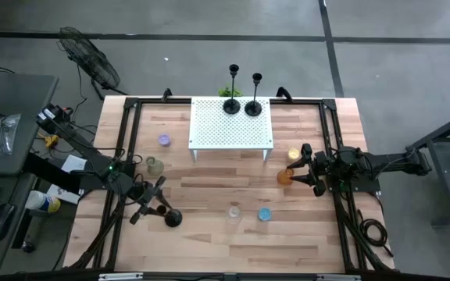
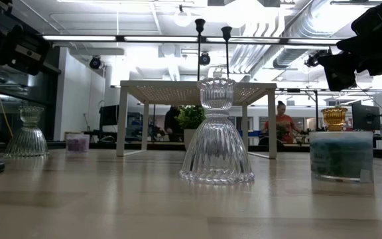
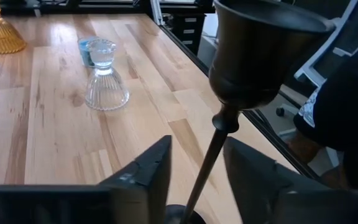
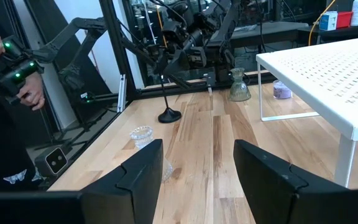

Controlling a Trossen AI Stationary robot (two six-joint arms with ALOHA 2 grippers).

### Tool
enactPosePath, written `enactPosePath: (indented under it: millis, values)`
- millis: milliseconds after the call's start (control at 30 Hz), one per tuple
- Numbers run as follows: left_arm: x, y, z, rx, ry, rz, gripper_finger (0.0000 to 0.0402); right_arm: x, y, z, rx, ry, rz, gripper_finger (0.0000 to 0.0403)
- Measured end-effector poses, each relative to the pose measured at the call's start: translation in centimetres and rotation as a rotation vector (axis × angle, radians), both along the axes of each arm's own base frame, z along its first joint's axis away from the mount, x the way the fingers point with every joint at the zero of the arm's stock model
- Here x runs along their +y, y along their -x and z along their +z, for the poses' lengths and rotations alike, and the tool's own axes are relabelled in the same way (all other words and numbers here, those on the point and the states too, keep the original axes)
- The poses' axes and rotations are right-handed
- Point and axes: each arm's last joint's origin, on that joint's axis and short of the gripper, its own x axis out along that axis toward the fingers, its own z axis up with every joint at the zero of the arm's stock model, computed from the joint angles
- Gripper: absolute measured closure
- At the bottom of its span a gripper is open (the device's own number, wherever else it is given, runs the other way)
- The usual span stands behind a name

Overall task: Pick & Place candle stick holders
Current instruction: Put the black candle holder on the shelf aligned with the black candle holders

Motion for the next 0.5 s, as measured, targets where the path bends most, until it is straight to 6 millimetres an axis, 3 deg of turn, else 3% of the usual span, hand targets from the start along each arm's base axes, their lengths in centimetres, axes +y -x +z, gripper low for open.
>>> enactPosePath:
  millis: [300,500]
  values:
    - [0.0,0.0,0.04,-0.002,0.002,0.001,0.0387,0.0,0.0,0.0,0.0,0.0,0.0,0.0212]
    - [0.0,0.0,0.04,-0.003,0.002,-0.001,0.0393,0.0,0.0,0.0,0.0,0.0,0.0,0.0212]
